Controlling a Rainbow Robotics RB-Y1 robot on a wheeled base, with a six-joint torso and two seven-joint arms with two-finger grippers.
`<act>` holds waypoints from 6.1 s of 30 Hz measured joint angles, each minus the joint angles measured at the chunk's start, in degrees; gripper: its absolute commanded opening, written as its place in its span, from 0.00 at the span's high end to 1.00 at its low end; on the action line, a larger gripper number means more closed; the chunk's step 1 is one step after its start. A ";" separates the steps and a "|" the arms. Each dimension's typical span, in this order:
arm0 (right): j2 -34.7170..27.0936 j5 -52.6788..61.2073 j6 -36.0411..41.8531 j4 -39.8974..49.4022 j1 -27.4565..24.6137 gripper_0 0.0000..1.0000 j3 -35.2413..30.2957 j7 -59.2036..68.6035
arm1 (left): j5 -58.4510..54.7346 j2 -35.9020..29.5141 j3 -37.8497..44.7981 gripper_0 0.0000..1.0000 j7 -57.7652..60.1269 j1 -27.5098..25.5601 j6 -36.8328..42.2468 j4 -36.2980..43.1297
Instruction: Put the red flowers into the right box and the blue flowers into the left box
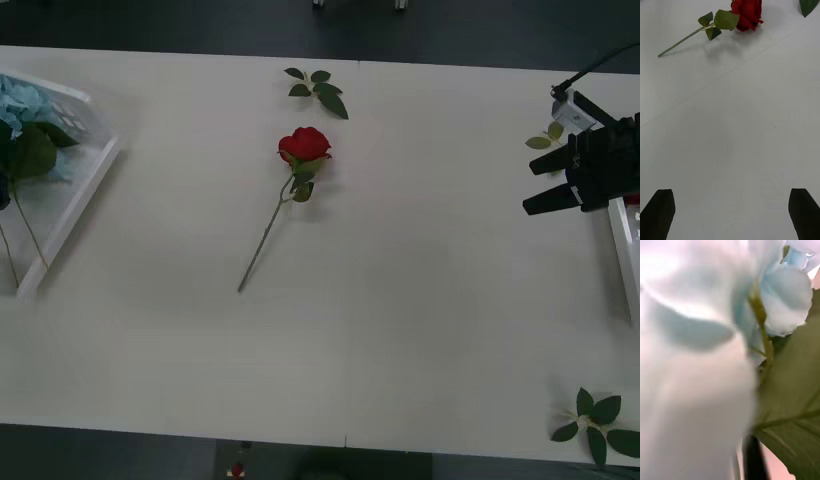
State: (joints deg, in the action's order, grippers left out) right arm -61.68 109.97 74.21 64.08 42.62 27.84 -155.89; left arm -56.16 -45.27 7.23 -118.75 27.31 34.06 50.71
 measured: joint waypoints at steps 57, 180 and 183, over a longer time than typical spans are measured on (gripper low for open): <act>0.03 0.00 0.00 -0.01 0.00 0.11 0.00 0.00 | -49.97 -10.33 0.28 0.00 -7.54 9.60 50.40 5.20; 0.06 0.00 -0.01 -0.07 0.00 0.11 0.00 0.00 | 1.12 15.94 -49.57 1.00 28.27 30.18 15.90 8.95; 0.06 0.00 -0.01 -0.07 0.00 0.11 0.00 0.00 | 0.07 13.90 -46.94 1.00 28.27 30.18 20.91 11.03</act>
State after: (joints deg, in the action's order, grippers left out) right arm -61.62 109.97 74.20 64.01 42.62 27.84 -155.89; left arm -56.08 -31.37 -39.71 -90.48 57.49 54.97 61.74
